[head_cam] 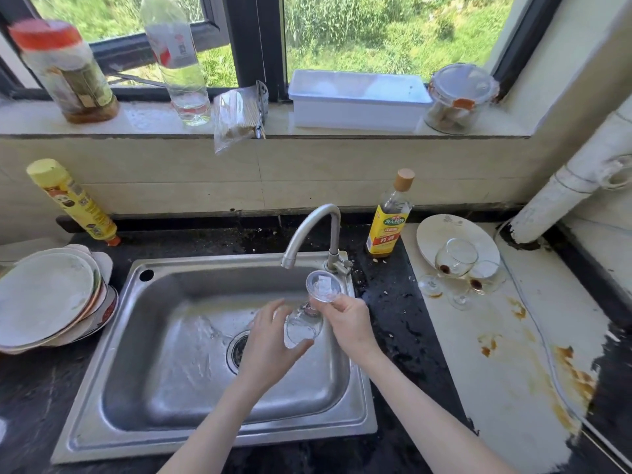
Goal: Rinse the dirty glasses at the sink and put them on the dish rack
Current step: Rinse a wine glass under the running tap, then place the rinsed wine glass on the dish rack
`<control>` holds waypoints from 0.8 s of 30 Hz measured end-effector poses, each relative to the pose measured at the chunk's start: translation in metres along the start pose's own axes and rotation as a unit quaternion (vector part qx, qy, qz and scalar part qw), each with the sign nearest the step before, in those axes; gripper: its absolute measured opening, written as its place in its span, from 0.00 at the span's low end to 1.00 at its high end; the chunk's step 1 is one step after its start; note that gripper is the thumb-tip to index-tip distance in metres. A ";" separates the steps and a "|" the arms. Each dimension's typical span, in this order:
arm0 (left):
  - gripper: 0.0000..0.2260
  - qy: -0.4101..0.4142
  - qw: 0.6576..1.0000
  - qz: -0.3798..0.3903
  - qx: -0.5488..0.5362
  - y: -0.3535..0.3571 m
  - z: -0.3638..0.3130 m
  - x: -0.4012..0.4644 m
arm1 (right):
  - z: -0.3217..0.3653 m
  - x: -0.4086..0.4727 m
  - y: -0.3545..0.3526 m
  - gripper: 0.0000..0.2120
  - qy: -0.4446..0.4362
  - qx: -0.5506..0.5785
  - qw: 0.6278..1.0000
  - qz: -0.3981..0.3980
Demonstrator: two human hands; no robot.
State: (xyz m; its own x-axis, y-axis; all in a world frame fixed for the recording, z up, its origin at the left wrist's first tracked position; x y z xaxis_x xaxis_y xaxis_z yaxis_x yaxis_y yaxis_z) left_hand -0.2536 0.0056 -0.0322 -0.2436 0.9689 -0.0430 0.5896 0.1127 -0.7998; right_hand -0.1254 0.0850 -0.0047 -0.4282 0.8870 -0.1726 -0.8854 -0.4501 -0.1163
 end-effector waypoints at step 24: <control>0.37 0.364 0.879 0.235 0.198 -0.004 -0.109 -0.074 | 0.003 -0.221 -0.082 0.06 -0.002 -0.075 0.947 -0.312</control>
State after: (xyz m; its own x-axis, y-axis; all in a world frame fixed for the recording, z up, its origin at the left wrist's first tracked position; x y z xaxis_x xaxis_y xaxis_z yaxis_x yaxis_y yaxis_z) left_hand -0.1537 -0.0425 0.0394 0.5980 0.7882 -0.1457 0.1440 -0.2844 -0.9478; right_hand 0.0416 -0.0739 0.0457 0.1689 0.9854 -0.0219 -0.9311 0.1522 -0.3316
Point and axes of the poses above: each hand's wrist, its own x-axis towards the middle knuckle, its own y-axis out of the palm, z = x × y, the point moved 3 cm from there along x, towards the middle knuckle, and after that the axes turned 6 degrees about z, right-handed, at the moved point
